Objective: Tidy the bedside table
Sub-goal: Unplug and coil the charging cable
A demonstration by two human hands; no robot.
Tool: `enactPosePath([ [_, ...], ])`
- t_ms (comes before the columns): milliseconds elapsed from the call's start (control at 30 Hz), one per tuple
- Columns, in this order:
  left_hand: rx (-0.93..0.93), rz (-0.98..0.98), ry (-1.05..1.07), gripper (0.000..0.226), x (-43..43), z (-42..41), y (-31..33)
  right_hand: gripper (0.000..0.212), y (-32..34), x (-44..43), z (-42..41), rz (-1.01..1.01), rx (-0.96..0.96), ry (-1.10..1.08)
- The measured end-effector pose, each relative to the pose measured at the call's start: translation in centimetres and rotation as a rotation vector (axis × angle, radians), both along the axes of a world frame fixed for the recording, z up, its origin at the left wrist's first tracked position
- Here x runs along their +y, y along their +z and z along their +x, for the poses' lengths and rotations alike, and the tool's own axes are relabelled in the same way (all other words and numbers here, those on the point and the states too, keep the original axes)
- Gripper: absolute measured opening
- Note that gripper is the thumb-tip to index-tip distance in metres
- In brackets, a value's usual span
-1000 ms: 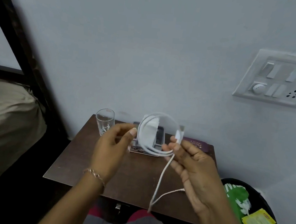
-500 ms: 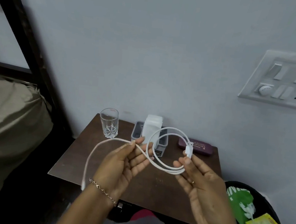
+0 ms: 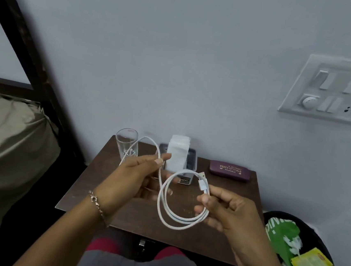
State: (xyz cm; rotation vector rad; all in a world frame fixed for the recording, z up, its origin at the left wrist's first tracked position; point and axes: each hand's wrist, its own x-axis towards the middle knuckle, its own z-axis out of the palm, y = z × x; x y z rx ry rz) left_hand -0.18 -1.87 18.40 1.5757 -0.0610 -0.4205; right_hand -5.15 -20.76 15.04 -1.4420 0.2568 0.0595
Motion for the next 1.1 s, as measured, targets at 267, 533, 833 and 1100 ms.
enactPosePath([
  [267, -0.286, 0.692, -0.23, 0.054, 0.5, -1.7, 1.1, 0.032, 0.9, 2.3, -0.3, -0.262, -0.196, 0.054],
  [533, -0.284, 0.673, -0.44, 0.05, 1.9, -0.6, 2.0, 0.068, 0.3, 1.8, 0.2, -0.382, -0.216, 0.282],
  [833, -0.401, 0.493, -0.353, 0.055, 1.4, 0.3, 0.3, 0.024, -0.1, 1.9, 0.2, -0.49, -0.235, 0.161],
  [1100, -0.343, 0.172, -0.209, 0.046, 0.5, 1.0, -0.4, 0.015, 1.4, 2.0, 0.8, -0.077, -0.062, 0.168],
])
